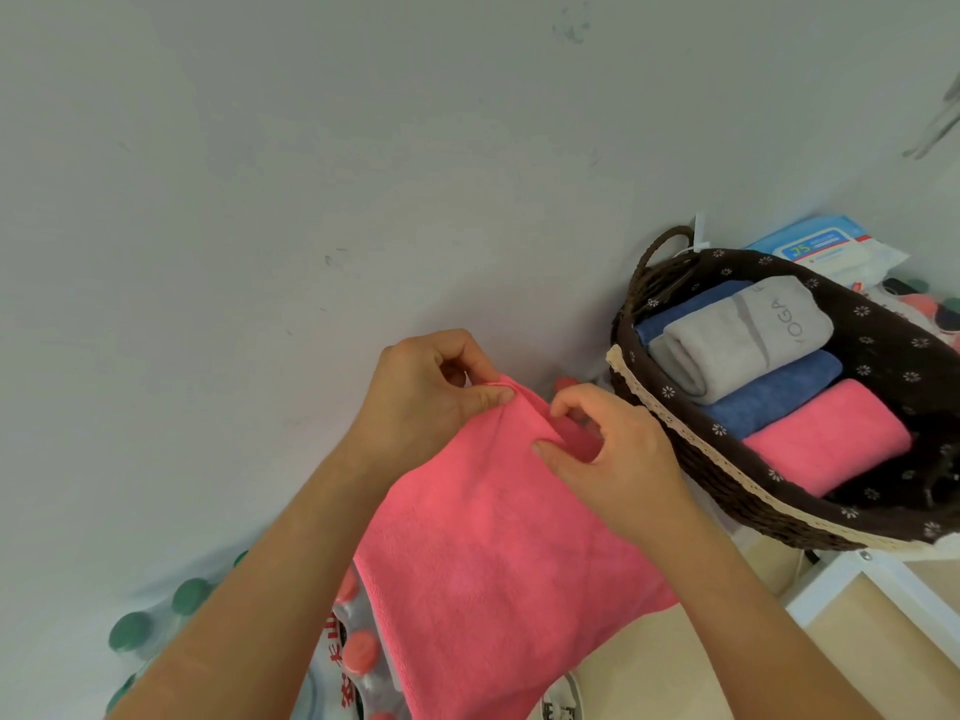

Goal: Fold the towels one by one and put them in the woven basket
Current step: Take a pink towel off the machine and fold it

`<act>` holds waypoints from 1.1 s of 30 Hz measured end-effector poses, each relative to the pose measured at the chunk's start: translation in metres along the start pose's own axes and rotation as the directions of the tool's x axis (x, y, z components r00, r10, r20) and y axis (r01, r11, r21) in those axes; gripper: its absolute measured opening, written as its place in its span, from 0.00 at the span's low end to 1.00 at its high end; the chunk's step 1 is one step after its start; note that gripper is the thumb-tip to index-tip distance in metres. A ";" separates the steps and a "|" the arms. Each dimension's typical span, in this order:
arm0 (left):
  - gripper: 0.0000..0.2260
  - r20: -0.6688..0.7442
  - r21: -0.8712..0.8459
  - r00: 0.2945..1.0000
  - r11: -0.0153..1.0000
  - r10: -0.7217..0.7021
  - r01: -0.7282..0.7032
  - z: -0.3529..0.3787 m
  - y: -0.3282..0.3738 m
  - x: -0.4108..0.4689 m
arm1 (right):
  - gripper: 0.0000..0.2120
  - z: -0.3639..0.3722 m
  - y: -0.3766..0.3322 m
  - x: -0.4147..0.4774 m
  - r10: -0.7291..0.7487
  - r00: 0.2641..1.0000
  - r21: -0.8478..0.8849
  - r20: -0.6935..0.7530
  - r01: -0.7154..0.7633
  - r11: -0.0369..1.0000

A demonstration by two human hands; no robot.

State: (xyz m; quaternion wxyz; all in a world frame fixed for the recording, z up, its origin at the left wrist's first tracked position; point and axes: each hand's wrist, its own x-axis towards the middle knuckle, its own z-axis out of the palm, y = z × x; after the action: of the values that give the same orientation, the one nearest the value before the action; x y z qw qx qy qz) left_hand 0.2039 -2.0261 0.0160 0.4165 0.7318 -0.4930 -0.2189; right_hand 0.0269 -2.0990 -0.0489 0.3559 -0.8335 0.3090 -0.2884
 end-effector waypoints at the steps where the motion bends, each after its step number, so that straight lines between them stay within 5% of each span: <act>1: 0.10 -0.003 -0.015 1.000 1.000 -0.002 0.002 -0.001 0.000 0.000 | 0.10 0.000 0.002 0.000 -0.005 1.000 0.005 0.013 0.005 1.000; 16: 0.11 -0.009 0.103 1.000 0.995 -0.014 0.015 -0.016 0.005 -0.006 | 0.06 -0.017 0.016 -0.007 -0.123 0.969 -0.017 0.216 0.129 0.991; 24: 0.09 -0.290 0.095 0.956 0.992 -0.054 0.084 -0.047 0.005 -0.025 | 0.14 -0.037 0.029 -0.018 -0.063 0.892 -0.272 0.448 0.203 0.941; 30: 0.10 -0.456 0.132 0.889 0.986 -0.028 0.099 -0.082 0.011 -0.069 | 0.15 -0.051 0.012 -0.012 0.042 0.760 -0.091 0.649 0.023 0.996; 33: 0.10 -0.546 0.108 0.836 0.986 -0.049 0.128 -0.107 0.012 -0.098 | 0.12 -0.058 -0.014 -0.008 0.026 0.760 0.039 0.649 -0.067 0.997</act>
State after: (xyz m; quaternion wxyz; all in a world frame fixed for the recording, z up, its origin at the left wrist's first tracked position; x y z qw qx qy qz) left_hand 0.2346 -1.8975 0.0764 0.4757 0.8132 -0.3350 0.0129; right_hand -0.0146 -2.1092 -0.0070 0.4724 -0.8628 0.1791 0.0169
